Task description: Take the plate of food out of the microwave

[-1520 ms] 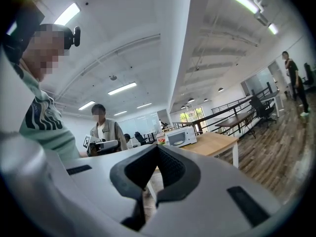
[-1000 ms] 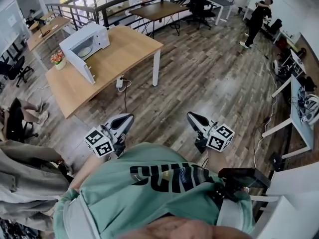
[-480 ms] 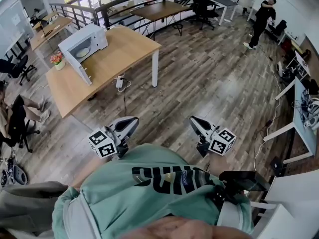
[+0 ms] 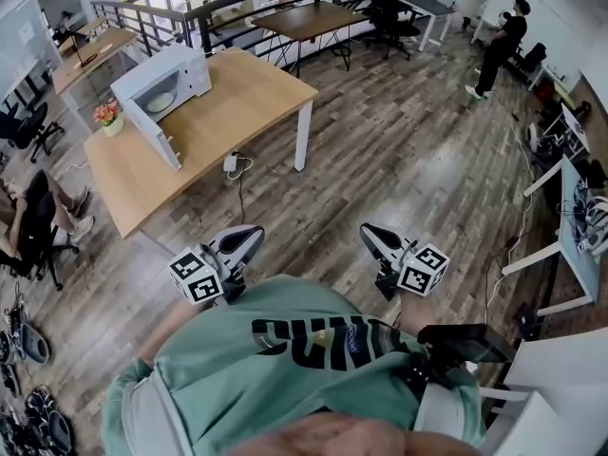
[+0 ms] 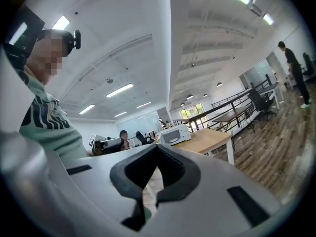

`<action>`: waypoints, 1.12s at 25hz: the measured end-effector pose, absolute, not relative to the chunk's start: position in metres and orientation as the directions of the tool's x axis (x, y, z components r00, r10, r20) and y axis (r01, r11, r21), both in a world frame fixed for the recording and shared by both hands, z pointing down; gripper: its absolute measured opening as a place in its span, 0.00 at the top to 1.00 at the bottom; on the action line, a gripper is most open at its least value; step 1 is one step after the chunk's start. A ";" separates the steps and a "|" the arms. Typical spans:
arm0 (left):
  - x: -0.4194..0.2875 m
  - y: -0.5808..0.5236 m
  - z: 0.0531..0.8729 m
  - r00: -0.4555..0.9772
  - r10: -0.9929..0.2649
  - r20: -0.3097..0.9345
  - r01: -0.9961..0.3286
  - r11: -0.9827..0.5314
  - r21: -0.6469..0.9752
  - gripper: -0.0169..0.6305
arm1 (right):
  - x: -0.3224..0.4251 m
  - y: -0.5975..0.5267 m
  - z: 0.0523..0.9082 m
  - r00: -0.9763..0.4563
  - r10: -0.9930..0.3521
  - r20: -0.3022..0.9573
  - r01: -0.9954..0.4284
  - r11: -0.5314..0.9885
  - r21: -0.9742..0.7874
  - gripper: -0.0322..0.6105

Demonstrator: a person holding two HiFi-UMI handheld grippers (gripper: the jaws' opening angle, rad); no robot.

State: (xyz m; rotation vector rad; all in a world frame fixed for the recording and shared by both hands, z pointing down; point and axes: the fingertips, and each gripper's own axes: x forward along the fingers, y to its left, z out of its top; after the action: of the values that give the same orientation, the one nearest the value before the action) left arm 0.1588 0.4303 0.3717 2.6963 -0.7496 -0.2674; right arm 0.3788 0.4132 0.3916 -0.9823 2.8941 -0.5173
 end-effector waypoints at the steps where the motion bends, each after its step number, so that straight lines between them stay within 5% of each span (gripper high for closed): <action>1: 0.144 0.418 0.371 0.842 -0.531 -0.098 -0.466 -0.807 0.364 0.97 | 0.364 0.403 0.390 -0.799 -0.597 0.070 -0.585 0.745 -0.321 0.94; 14: -0.018 0.293 0.373 0.855 -0.505 -0.120 -0.431 -0.820 0.378 0.97 | 0.188 0.295 0.381 -0.799 -0.594 0.100 -0.593 0.748 -0.299 0.94; 28: -0.047 0.210 0.402 0.819 -0.563 -0.111 -0.470 -0.769 0.434 0.97 | 0.160 0.196 0.390 -0.836 -0.538 0.113 -0.544 0.780 -0.311 0.94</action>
State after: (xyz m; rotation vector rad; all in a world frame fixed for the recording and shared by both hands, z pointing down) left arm -0.0470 0.2097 0.4018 2.6118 -0.7752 -0.3312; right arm 0.1598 0.1957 0.3899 -0.9056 2.9805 -0.5287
